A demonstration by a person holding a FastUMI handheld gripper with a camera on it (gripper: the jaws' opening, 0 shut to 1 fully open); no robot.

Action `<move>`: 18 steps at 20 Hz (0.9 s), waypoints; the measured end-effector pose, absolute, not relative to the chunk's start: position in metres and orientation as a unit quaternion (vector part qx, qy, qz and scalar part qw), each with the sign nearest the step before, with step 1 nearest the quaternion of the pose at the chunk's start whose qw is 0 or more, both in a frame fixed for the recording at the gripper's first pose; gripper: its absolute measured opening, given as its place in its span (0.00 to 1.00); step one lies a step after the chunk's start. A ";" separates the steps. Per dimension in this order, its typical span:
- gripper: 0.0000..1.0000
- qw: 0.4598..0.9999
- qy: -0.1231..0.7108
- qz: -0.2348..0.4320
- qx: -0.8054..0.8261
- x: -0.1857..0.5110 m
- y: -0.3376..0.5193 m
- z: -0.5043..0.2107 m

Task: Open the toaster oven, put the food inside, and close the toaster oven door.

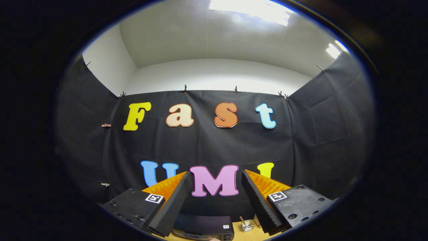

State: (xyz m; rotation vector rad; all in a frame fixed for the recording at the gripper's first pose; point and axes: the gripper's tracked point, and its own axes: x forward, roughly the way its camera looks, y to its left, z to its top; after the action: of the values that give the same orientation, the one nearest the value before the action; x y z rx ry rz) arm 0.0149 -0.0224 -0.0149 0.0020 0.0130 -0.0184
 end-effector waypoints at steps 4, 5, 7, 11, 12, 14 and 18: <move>0.97 1.000 0.006 -0.005 0.002 0.016 -0.019 -0.015; 0.97 1.000 0.005 -0.004 0.003 0.015 -0.018 -0.014; 0.97 1.000 0.004 -0.002 0.004 0.017 -0.015 -0.013; 0.97 1.000 0.002 0.004 0.001 0.015 -0.009 -0.012; 0.97 1.000 0.002 0.009 0.000 0.013 -0.007 -0.013; 0.97 1.000 0.002 0.011 -0.004 0.015 -0.005 -0.014; 0.97 1.000 0.005 0.011 -0.004 0.015 -0.005 -0.015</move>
State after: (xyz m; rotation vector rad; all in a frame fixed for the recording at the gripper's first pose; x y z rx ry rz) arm 0.0146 -0.0054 -0.0152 -0.0075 0.0108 0.0223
